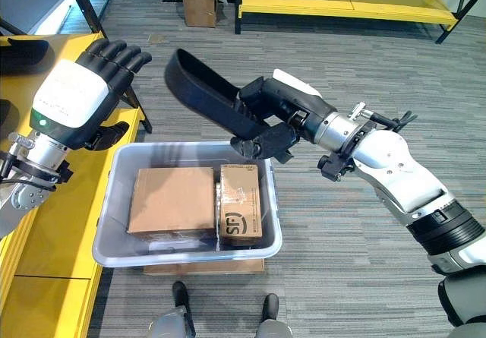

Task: Move parts from the plastic box to the shelf.

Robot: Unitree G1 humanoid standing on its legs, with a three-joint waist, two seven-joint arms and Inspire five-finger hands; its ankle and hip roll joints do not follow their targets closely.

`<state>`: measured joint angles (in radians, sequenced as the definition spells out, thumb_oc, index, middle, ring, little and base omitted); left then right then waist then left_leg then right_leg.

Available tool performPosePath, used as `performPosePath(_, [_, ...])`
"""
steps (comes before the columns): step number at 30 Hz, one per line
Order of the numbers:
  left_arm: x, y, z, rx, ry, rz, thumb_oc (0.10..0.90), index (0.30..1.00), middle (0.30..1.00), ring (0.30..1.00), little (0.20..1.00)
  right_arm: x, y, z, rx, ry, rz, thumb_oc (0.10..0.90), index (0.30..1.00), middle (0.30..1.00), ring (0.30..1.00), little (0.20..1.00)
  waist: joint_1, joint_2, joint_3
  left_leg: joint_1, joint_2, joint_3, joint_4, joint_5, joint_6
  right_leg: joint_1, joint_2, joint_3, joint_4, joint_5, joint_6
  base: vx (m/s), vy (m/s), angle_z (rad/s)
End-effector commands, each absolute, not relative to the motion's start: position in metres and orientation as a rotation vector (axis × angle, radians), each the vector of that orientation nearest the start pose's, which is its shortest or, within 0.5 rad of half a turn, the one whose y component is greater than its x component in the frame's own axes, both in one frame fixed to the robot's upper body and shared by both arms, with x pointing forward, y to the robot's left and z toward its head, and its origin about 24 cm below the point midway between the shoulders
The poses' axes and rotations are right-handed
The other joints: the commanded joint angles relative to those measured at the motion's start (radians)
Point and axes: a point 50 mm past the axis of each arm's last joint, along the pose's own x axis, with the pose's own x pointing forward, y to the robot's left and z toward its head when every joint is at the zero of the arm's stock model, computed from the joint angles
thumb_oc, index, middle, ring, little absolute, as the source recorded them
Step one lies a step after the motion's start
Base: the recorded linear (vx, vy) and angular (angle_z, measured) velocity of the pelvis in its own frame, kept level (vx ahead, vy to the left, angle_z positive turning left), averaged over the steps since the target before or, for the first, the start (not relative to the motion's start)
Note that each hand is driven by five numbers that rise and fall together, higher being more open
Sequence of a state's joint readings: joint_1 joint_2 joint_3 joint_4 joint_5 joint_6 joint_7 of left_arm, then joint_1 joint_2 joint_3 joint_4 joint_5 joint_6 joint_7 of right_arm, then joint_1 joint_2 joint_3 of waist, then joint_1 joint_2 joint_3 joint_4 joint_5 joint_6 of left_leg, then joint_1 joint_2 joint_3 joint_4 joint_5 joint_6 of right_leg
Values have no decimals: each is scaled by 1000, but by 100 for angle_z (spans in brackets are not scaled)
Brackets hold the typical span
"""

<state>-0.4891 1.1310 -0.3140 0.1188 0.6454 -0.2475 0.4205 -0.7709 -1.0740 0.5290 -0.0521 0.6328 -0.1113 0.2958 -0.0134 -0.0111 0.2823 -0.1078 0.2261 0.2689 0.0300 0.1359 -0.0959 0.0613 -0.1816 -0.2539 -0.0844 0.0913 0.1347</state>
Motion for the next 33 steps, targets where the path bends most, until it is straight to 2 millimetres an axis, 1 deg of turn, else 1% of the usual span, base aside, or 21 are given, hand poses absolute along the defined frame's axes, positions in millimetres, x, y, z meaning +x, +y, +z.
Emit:
performPosePath(1, [296, 261, 242, 1668, -832, 214, 900, 1000, 1000, 1000, 1000, 287, -164, 274, -513, -647, 757, 400, 300, 300, 300, 300, -4, -21, -207, -13, 130, -7, 40, 12, -112, 100, -56, 7, 46, -129, 59, 0, 0, 0])
performPosePath(10, [292, 267, 239, 1603, -831, 246, 900, 1000, 1000, 1000, 1000, 281, -161, 272, -513, -729, 752, 400, 300, 300, 300, 300, -6, -18, -209, -5, 130, -3, 37, 12, -112, 108, -55, 10, 40, -129, 59, 0, 0, 0])
performPosePath(16, [292, 270, 236, 1564, -818, 265, 900, 1000, 1000, 1000, 1000, 281, -161, 268, -515, -724, 754, 400, 300, 300, 300, 300, -4, -19, -208, -9, 128, -5, 37, 14, -112, 110, -54, 6, 41, -132, 57, 0, 0, 0])
performPosePath(19, [292, 270, 238, 1533, -826, 285, 900, 1000, 1000, 1000, 1000, 281, -161, 265, -516, -720, 754, 400, 300, 300, 300, 300, -4, -18, -207, -9, 127, -7, 37, 14, -112, 112, -55, 5, 42, -133, 56, 0, 0, 0])
performPosePath(25, [293, 263, 247, 1522, -875, 284, 900, 1000, 1000, 1000, 1000, 279, -156, 265, -515, -732, 778, 400, 300, 300, 300, 300, -8, -17, -207, -13, 125, -10, 39, 13, -111, 110, -57, 6, 44, -133, 57, 0, 0, 0])
performPosePath(33, [299, 254, 250, 1528, -903, 248, 900, 1000, 1000, 1000, 1000, 278, -151, 265, -492, -738, 807, 400, 300, 300, 300, 300, -15, -19, -210, -11, 123, -8, 38, 10, -109, 107, -58, 10, 44, -132, 59, 0, 0, 0])
